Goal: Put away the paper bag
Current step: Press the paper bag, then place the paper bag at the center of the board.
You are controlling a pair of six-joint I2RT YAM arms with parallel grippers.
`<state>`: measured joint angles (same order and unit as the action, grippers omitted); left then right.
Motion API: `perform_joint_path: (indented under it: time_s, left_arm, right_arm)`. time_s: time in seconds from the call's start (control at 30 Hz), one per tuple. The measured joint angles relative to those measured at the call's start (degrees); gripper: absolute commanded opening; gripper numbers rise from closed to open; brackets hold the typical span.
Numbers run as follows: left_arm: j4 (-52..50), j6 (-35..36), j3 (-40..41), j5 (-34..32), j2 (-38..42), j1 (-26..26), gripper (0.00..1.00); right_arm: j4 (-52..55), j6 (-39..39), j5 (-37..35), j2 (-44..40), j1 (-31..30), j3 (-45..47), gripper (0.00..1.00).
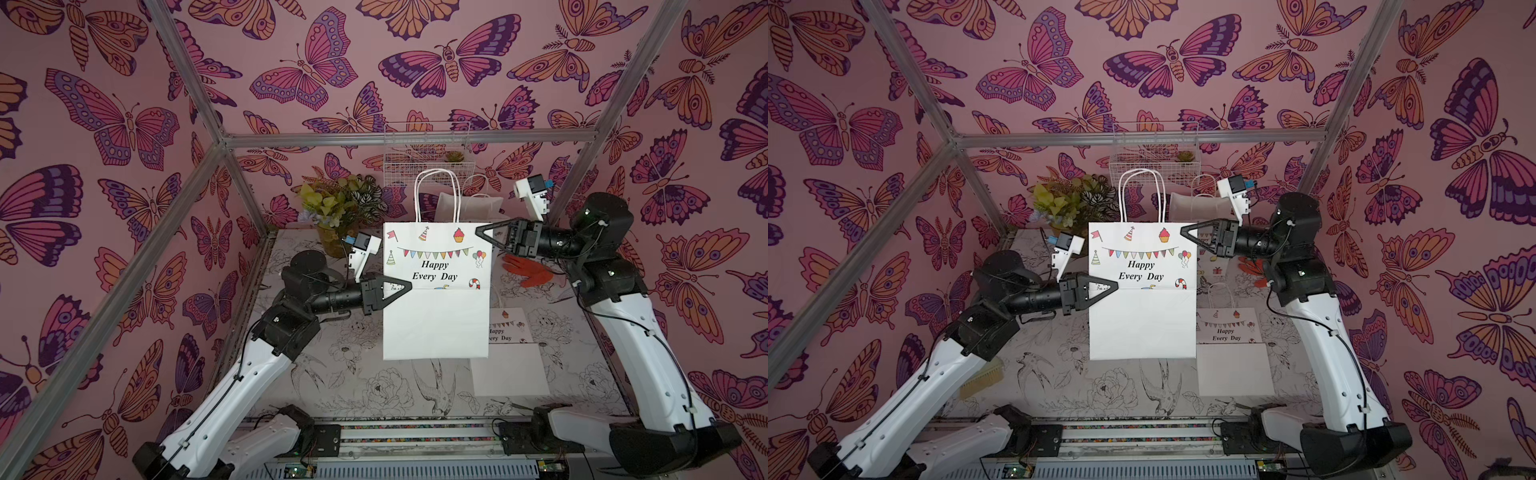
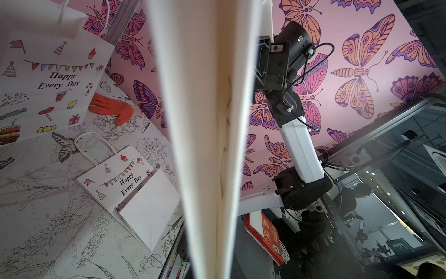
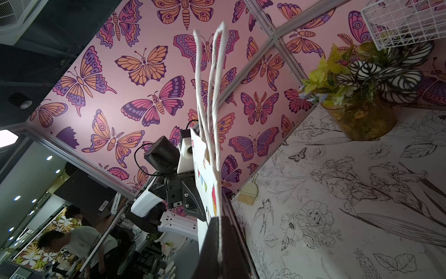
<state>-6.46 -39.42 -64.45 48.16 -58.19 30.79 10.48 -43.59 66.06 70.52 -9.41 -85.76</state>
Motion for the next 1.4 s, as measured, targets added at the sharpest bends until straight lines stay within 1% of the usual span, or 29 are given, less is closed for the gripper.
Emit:
perform_joint_path:
  time_s: [0.03, 0.1, 0.13, 0.2, 0.27, 0.3, 0.43, 0.63, 0.77, 0.87, 1.03, 1.17, 1.27, 1.4]
  left_arm:
    - [0.0, 0.0, 0.0, -0.2, 0.0, 0.0, 0.00]
    - [0.0, 0.0, 0.2, -0.3, 0.2, 0.0, 0.00]
    - [-0.2, 0.0, 0.3, -0.5, 0.2, 0.0, 0.00]
    - [-0.8, 0.2, 0.3, -1.1, 0.3, 0.0, 0.00]
    - [-1.4, 0.6, 0.3, -1.7, 0.3, 0.0, 0.00]
    - [-1.9, 0.9, 0.3, -2.2, 0.3, 0.0, 0.00]
    - [-5.0, 2.4, 0.3, -4.7, 0.3, 0.0, 0.00]
    - [-11.3, 4.5, 1.1, -10.5, 0.4, 0.0, 0.00]
    - [-13.1, 3.9, 4.3, -13.9, 0.8, 0.3, 0.00]
    - [-13.4, 2.8, 7.9, -17.0, 1.2, 2.1, 0.00]
    - [-14.6, 0.7, 13.4, -21.2, 1.4, 5.9, 0.00]
    - [-12.6, -1.9, 17.5, -23.1, 1.0, 6.9, 0.00]
    - [-9.7, -3.6, 19.5, -23.6, -1.8, 7.8, 0.00]
    - [-6.5, -5.0, 20.2, -23.8, -7.1, 8.7, 0.00]
  right_arm:
    - [-0.2, -0.1, 0.0, -0.1, 0.0, 0.1, 0.15]
    - [-0.7, -0.2, 0.0, -0.4, 0.0, 0.9, 0.50]
    - [-0.8, -0.3, -0.1, -0.7, 0.0, 1.6, 0.60]
    - [-0.7, -0.1, -0.2, -1.7, 0.0, 3.6, 0.78]
    - [1.0, 1.0, -0.6, -2.8, 0.0, 5.0, 0.90]
    - [2.6, 2.1, -1.0, -3.5, 0.0, 5.4, 0.99]
    - [10.4, 8.2, -3.8, -7.0, 0.0, 5.8, 0.99]
    - [19.0, 16.1, -10.6, -14.6, 0.0, 9.6, 0.99]
    - [24.8, 20.3, -16.4, -16.2, 0.0, 10.8, 0.99]
    - [28.0, 22.7, -20.0, -16.8, 0.0, 12.1, 0.99]
    - [31.2, 25.1, -23.5, -18.3, 0.0, 13.6, 0.99]
    - [31.6, 25.7, -24.9, -19.5, 0.0, 13.7, 0.99]
    - [31.9, 25.9, -25.2, -20.0, 0.0, 13.9, 0.99]
    - [32.3, 26.1, -25.9, -20.4, 0.0, 14.3, 0.99]
